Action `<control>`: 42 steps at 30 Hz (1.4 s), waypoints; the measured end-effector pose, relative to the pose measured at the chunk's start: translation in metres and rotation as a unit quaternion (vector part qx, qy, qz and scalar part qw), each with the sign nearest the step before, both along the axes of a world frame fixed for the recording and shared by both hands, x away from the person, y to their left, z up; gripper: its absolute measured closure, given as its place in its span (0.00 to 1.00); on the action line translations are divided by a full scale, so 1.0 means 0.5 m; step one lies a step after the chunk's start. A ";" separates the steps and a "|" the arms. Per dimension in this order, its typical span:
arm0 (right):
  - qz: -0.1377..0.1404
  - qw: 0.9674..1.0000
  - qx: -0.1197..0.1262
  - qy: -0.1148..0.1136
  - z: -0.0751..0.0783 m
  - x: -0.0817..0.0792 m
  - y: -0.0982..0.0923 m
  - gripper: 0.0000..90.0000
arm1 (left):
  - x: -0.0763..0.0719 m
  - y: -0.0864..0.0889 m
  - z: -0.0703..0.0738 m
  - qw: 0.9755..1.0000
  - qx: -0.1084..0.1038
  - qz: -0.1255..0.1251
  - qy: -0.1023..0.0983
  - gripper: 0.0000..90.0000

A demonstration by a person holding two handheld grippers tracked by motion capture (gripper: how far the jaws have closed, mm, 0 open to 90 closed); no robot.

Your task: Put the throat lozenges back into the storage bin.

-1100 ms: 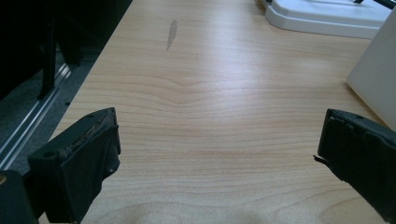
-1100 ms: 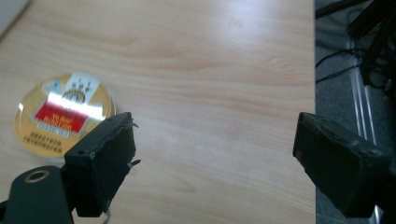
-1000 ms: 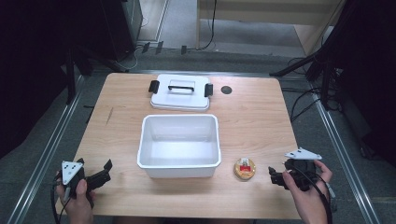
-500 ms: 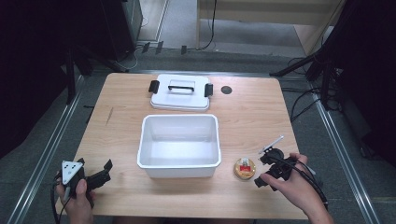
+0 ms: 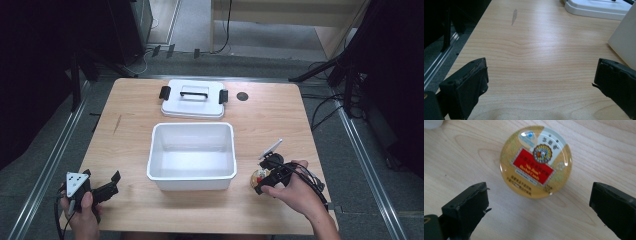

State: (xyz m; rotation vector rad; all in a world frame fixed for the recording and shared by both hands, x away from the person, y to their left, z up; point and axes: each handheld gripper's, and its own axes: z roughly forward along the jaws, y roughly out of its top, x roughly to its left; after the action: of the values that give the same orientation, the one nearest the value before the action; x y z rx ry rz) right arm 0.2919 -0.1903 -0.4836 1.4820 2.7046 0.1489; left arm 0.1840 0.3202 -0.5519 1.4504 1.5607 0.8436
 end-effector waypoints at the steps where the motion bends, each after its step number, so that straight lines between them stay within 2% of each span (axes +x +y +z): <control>1: 0.001 1.000 -0.001 0.001 -0.003 0.003 0.003 0.03 | 0.000 0.000 0.000 1.000 0.000 0.000 0.000 0.00; 7: -0.006 1.000 -0.007 0.011 -0.020 0.015 0.028 0.03 | 0.000 0.000 0.000 1.000 0.000 -0.001 0.001 0.00; 13: -0.008 1.000 -0.019 0.011 -0.034 0.024 0.041 0.03 | 0.000 0.000 0.000 1.000 0.000 -0.002 0.000 0.00; 14: -0.011 0.999 -0.033 0.007 -0.042 0.029 0.042 0.04 | 0.000 0.001 0.000 1.000 -0.001 -0.002 0.001 0.00; 15: -0.017 0.999 -0.037 0.006 -0.046 0.031 0.043 0.05 | 0.000 0.001 0.000 1.000 -0.002 -0.002 0.001 0.00; 19: -0.026 0.999 -0.044 0.008 -0.055 0.035 0.043 0.09 | 0.000 0.001 0.000 1.000 -0.003 -0.004 0.001 0.00; 20: -0.026 0.999 -0.041 0.011 -0.059 0.036 0.041 0.21 | 0.000 0.001 0.000 1.000 -0.003 -0.003 0.001 0.00; 21: -0.024 0.999 -0.039 0.011 -0.058 0.035 0.041 0.22 | 0.000 0.001 0.000 1.000 -0.003 -0.004 0.001 0.00; 25: -0.020 0.999 -0.030 0.010 -0.049 0.035 0.035 0.23 | 0.000 0.001 0.000 1.000 -0.004 -0.003 0.001 0.00; 30: -0.023 0.999 -0.022 -0.002 -0.017 0.037 0.028 0.23 | 0.000 0.001 0.000 1.000 -0.004 -0.002 0.001 0.00; 39: 0.004 1.000 -0.013 -0.016 0.049 0.041 0.032 0.23 | 0.001 0.002 0.000 1.000 -0.005 -0.003 0.001 0.00; 42: 0.009 1.000 -0.012 -0.018 0.061 0.043 0.034 0.23 | 0.001 0.002 0.000 1.000 -0.006 -0.003 0.001 0.00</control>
State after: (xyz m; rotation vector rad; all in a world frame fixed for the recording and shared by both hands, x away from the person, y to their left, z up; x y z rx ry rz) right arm 0.3133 -0.1731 -0.4532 1.4351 2.6827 0.1432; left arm 0.1843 0.3214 -0.5519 1.4473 1.5596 0.8290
